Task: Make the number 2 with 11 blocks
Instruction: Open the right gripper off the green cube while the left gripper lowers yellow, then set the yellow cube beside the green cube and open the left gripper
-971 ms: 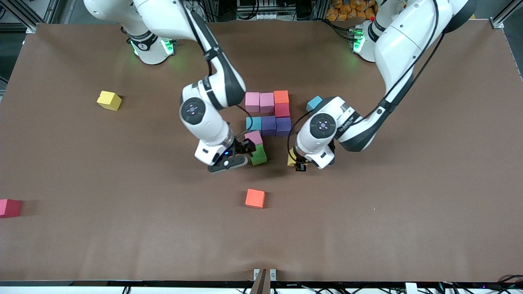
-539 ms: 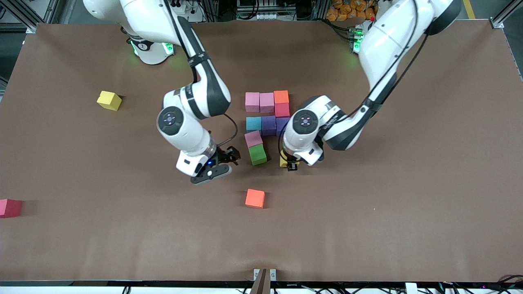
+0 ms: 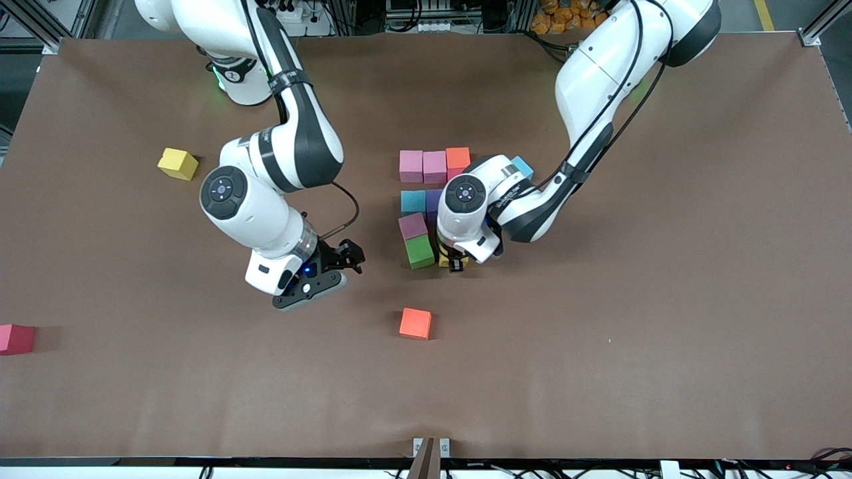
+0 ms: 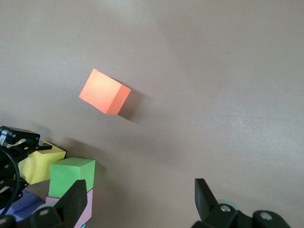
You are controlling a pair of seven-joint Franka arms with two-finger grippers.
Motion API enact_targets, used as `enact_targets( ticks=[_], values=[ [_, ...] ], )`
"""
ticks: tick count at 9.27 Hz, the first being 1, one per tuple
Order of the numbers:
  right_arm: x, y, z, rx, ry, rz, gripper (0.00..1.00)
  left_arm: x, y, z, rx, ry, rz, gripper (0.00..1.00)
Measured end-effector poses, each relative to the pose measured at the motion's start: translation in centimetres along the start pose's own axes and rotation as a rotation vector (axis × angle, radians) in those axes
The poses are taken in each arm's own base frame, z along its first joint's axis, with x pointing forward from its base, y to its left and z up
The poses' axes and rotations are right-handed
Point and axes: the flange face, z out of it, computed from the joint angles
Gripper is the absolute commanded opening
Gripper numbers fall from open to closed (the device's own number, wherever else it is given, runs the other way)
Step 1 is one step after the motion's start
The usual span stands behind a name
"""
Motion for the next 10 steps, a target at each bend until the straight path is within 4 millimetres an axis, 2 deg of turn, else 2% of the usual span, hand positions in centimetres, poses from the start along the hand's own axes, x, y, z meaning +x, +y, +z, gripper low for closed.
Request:
enact_targets(
  ticks=[2, 7, 10],
  values=[
    [-0.1, 0.4, -0.1, -0.001, -0.014, 0.003, 1.0, -0.6, -0.4, 0.3, -0.003, 0.003, 0.002, 0.0],
    [0.2, -0.2, -0.7, -0.021, -0.007, -0.029, 1.0, -1.6, -0.7, 0.0, -0.01, -0.006, 0.008, 0.0],
    [0.3, -0.4, -0.9, -0.027, -0.006, -0.039, 1.0, -2.1, -1.1, 0.5, -0.011, 0.004, 0.018, 0.0]
  ],
)
